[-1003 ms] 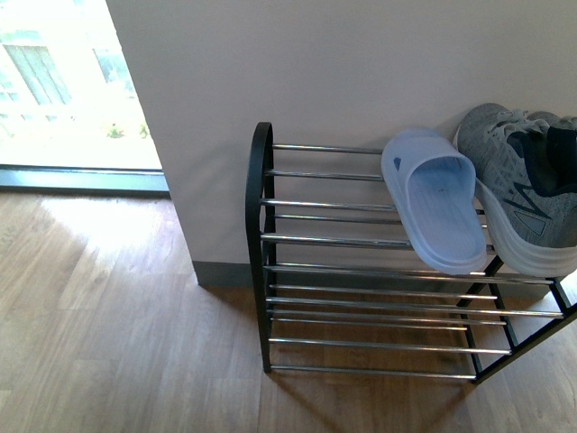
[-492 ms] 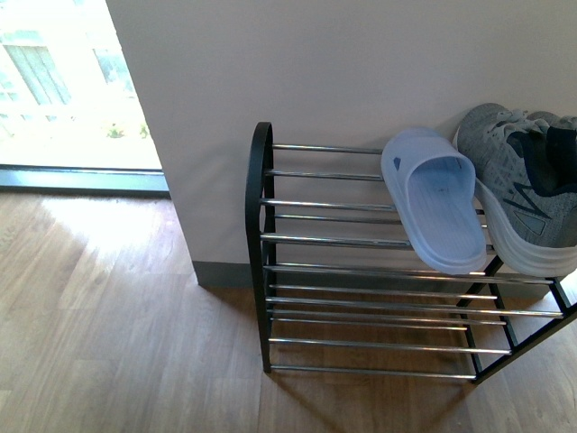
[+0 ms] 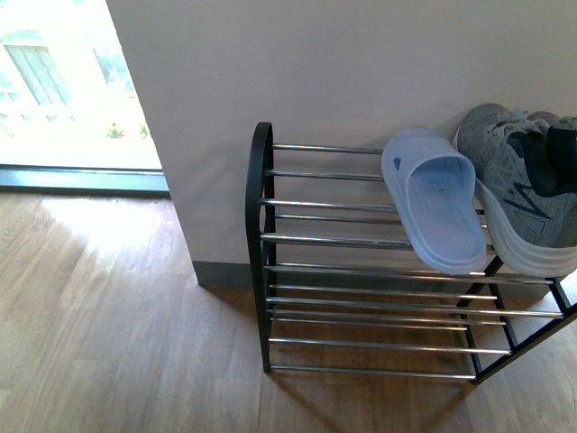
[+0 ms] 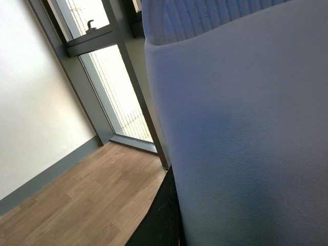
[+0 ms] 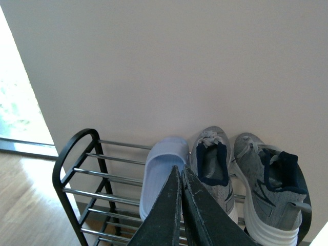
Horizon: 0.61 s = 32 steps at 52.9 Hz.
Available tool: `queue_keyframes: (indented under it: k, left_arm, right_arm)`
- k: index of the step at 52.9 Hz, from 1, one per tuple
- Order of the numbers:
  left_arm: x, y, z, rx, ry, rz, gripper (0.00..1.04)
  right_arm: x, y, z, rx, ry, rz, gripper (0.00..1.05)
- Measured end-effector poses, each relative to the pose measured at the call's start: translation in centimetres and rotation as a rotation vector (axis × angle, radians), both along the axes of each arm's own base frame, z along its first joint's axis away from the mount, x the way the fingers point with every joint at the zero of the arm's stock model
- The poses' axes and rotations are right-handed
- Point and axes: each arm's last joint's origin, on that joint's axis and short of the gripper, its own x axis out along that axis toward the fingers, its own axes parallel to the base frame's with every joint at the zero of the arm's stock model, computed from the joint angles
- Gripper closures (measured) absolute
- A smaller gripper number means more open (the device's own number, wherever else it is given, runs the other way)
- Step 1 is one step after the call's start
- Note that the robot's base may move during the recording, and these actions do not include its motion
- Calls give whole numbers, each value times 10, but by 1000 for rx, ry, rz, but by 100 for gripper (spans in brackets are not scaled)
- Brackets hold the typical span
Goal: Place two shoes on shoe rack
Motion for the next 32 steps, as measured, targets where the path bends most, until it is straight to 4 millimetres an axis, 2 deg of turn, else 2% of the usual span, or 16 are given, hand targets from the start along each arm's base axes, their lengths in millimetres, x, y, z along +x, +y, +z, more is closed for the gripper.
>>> queue_keyframes:
  k: [4,17,19,24,32]
  left_arm:
    - [0,0,0,0,0,0,103]
    - [0,0,0,0,-1,-5,103]
    - [2,0,-1,-4,17,-97,103]
    - [0,4,-1,-123,63,-243,103]
    - [-4,15,-4,-303,98,-238,103]
  right_arm:
    - [0,0,0,-1,-1,0,101]
    - [0,0,0,0,-1,0,50]
    - [0,0,0,0,-1,0,43]
    - [0,0,0,0,-2,0,28]
    - [0,0,0,0,-2,0,8]
